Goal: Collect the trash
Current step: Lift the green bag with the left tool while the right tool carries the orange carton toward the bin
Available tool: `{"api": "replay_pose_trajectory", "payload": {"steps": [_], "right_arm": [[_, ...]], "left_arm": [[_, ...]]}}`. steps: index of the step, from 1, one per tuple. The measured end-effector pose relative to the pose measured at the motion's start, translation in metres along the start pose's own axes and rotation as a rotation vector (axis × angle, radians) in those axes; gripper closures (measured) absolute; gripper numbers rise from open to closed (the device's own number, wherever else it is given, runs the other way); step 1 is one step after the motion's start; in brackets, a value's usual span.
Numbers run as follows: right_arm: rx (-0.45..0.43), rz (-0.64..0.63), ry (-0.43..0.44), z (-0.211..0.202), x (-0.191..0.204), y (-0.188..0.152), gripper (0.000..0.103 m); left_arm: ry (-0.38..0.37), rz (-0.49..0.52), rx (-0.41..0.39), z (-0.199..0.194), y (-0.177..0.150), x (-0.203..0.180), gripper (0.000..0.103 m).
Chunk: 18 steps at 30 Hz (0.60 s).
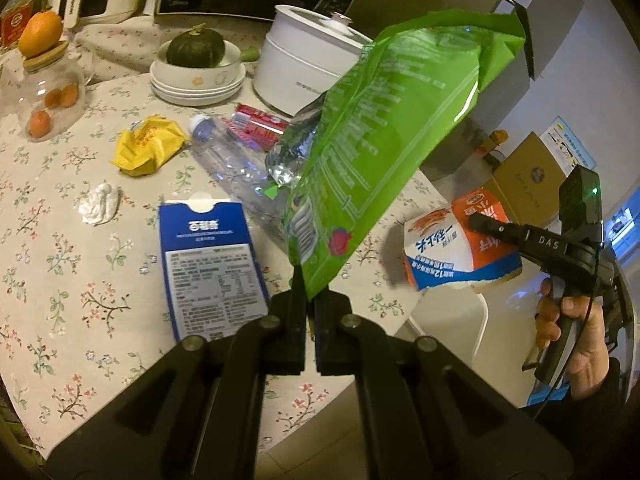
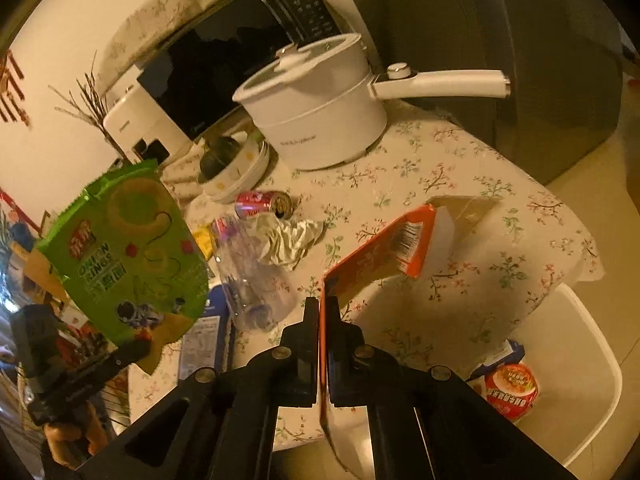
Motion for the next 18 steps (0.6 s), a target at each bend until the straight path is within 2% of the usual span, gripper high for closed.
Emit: {"api": "replay_pose_trajectory", "payload": {"steps": [6,18], "right_arm": [[-0.030,0.033,-0.007,-0.021,-0.024,0.001,0.100],[-0.021,0.084,-0.097,-0.049,-0.085,-0.017,0.100]], "left_arm": [[-0.027,0.021,0.027,0.010,-0.002,-0.015,0.100],[-0.090,0.113,0.112,0.054,-0.011,-0.072,0.100]]}}
Point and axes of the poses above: each gripper's, at about its wrist camera, not at the fingertips, and z roughly the way its jaws point, x to its left, y to its top, the point moved 4 cm from there along z, roughly the way its jaws point, and after that the axes turned 15 degrees about -y, right-handed, at the moved point
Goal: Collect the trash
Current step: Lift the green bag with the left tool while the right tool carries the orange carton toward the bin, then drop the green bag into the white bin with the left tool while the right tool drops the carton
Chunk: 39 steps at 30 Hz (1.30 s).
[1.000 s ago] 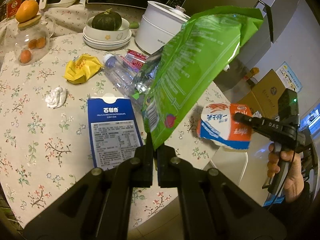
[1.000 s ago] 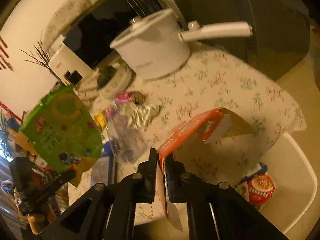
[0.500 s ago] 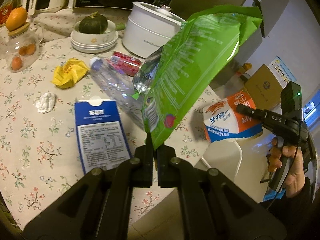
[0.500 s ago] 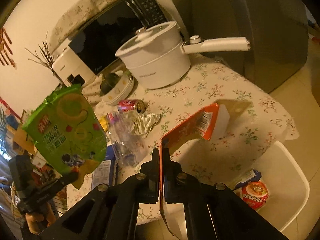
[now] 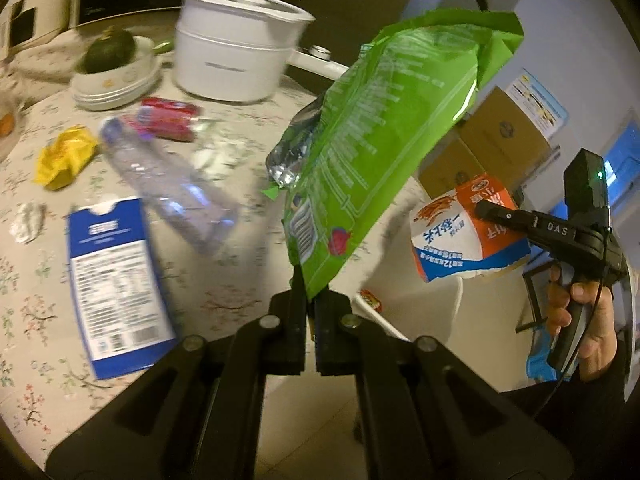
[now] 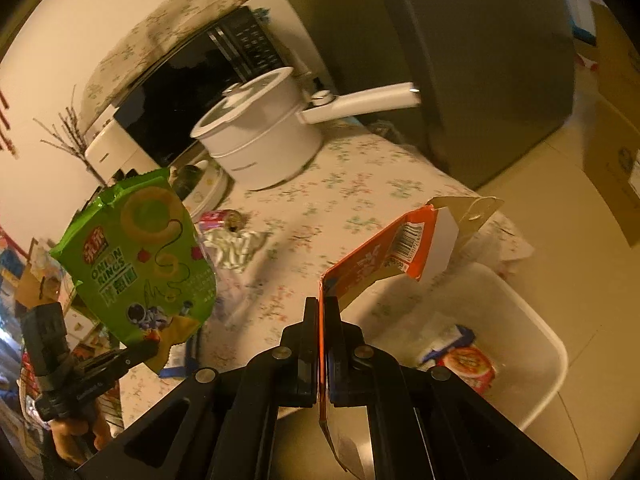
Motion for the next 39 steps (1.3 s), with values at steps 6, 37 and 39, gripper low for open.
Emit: {"api": "replay_pose_trajectory", "payload": {"steps": [6,37,39], "right_arm": [[0.011,0.037,-0.038,-0.007,-0.036,-0.008,0.100],[0.061,0.112,-0.159,-0.024,-0.143,-0.052,0.099],[0.062,0.112,-0.161,-0.023,-0.142,-0.052,0.099]], "left_arm": [[-0.059,0.039,0.048,0.029,-0.001,-0.030,0.100],[-0.063,0.159,0.361,0.178,-0.064,-0.095,0.086],[-0.047,0.171,0.347,0.177,-0.063,-0.094,0.063]]}}
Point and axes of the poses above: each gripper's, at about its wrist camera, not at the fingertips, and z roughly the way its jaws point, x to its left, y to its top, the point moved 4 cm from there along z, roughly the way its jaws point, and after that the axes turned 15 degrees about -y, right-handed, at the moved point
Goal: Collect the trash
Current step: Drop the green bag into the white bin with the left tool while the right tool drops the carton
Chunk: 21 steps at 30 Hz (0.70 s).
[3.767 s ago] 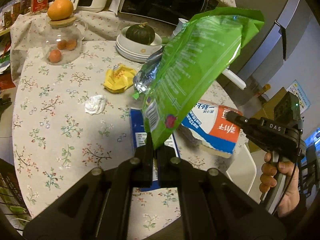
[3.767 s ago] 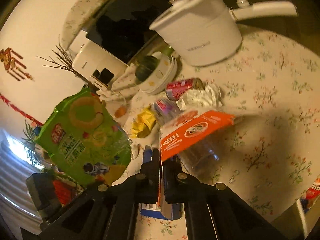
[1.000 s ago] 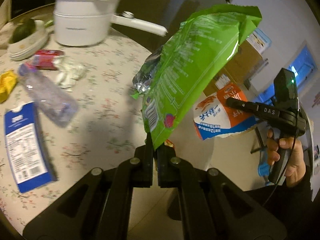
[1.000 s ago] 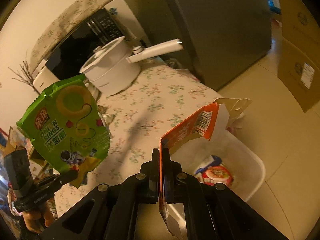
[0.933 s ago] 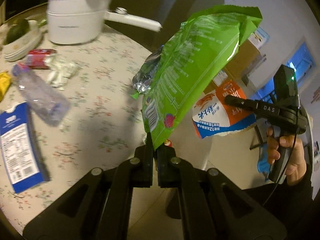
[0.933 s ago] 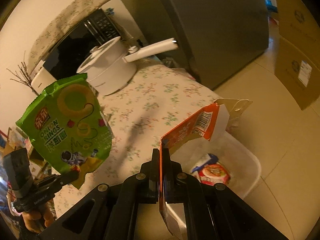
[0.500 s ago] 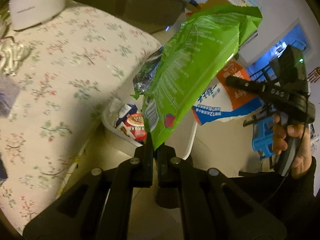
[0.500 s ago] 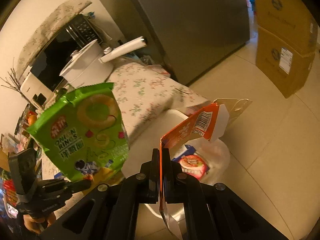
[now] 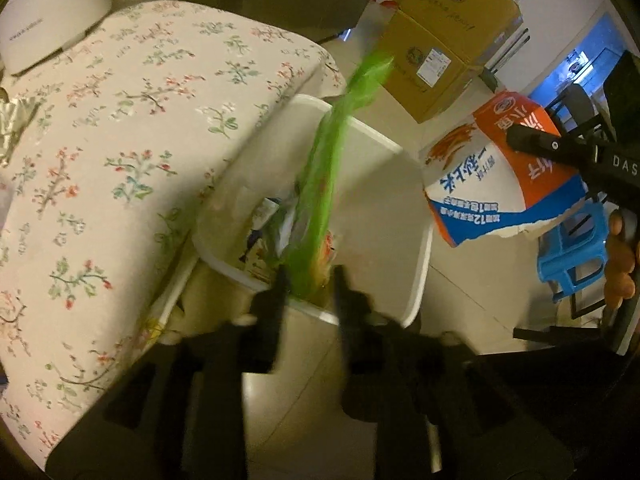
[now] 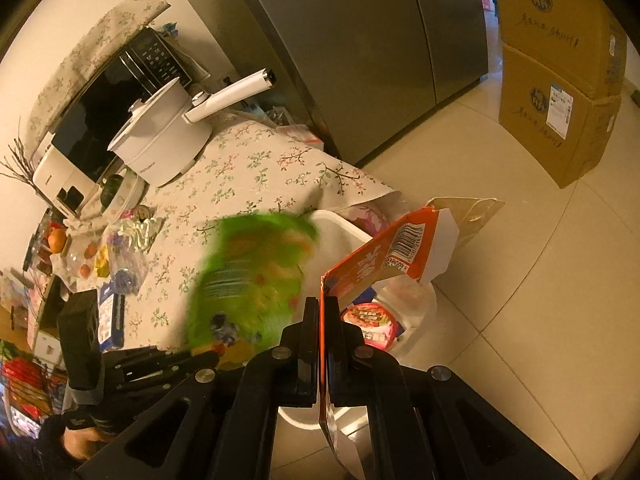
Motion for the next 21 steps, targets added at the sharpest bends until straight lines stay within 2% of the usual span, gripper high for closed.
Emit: {"api": "replay_pose_trajectory", "payload": {"steps": [4,6,8,14,21], "right_arm": [[0.001,0.001,-0.002,0.001,0.000,0.000,0.099],[0.003,0.000,-0.002,0.001,0.001,0.000,0.099],[0.005,-0.005,-0.003,0.001,0.003,0.000,0.099],[0.018,-0.032,-0.003,0.007,0.019,0.000,0.099],[0.032,-0.045,-0.012,0.017,0.036,0.004,0.096]], "left_arm": [[0.047,0.020,-0.027,-0.014,-0.001,0.001,0.048],[0.082,0.029,-0.036,-0.022,-0.002,0.004,0.036],[0.121,0.042,-0.045,-0.031,-0.004,0.005,0.029],[0.200,0.057,-0.043,-0.044,-0.008,0.017,0.020],[0.228,0.053,-0.050,-0.058,-0.015,0.027,0.019]]}}
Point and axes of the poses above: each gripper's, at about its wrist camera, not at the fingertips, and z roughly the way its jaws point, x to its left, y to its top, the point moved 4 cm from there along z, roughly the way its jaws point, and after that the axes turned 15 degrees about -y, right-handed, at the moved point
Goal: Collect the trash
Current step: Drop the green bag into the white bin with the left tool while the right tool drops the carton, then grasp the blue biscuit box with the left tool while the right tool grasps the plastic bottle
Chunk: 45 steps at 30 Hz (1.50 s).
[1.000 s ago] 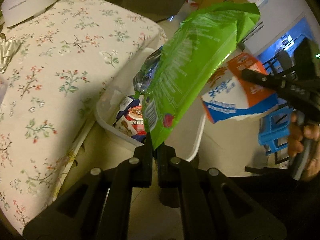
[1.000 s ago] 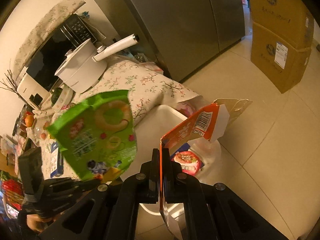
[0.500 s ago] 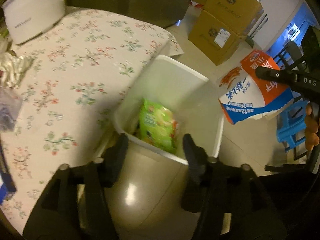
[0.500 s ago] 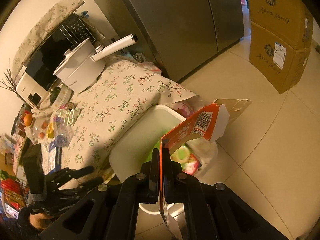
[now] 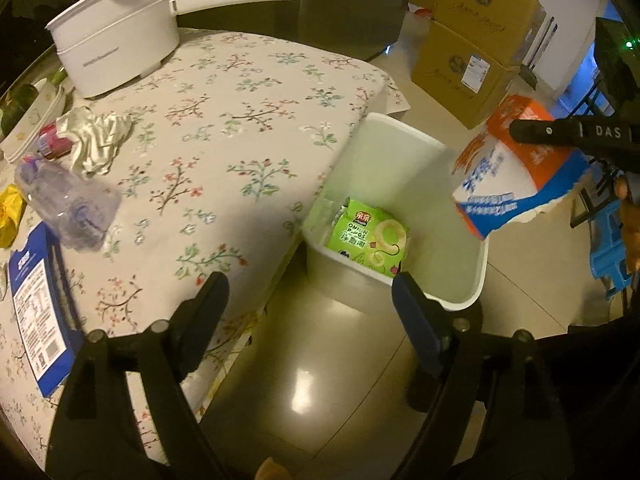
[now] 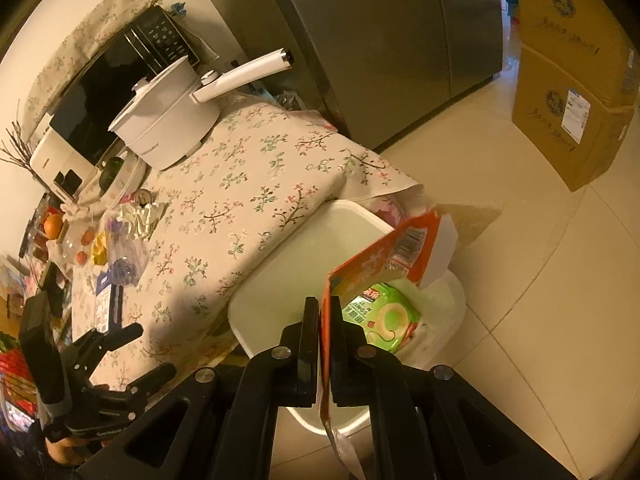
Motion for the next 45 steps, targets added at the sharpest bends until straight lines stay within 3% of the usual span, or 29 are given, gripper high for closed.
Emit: {"api": "replay_pose_trajectory", "payload": {"steps": [2,4,6,27,32,35,45], "right_arm": [[0.003,0.009,-0.016,0.002,0.002,0.001,0.084],[0.001,0.026,-0.012,0.002,0.003,0.003,0.059],[-0.017,0.039,-0.006,-0.001,0.005,0.004,0.044],[-0.053,-0.007,-0.015,-0.009,0.030,0.012,0.029],[-0.058,-0.042,0.001,-0.009,0.056,0.015,0.026],[-0.057,-0.073,0.008,-0.008,0.074,0.016,0.023],[-0.055,-0.193,0.012,0.003,0.137,0.014,0.018]], "left_arm": [[0.006,-0.004,-0.002,-0.003,-0.001,0.004,0.019],[0.008,-0.011,-0.003,-0.006,-0.002,0.007,0.019],[0.009,-0.020,-0.003,-0.008,-0.003,0.010,0.019],[0.070,-0.116,-0.051,-0.047,-0.014,0.050,0.019],[0.154,-0.216,-0.082,-0.065,-0.022,0.086,0.019],[0.251,-0.268,-0.092,-0.075,-0.029,0.111,0.000],[0.370,-0.491,-0.081,-0.078,-0.055,0.179,0.000]]}}
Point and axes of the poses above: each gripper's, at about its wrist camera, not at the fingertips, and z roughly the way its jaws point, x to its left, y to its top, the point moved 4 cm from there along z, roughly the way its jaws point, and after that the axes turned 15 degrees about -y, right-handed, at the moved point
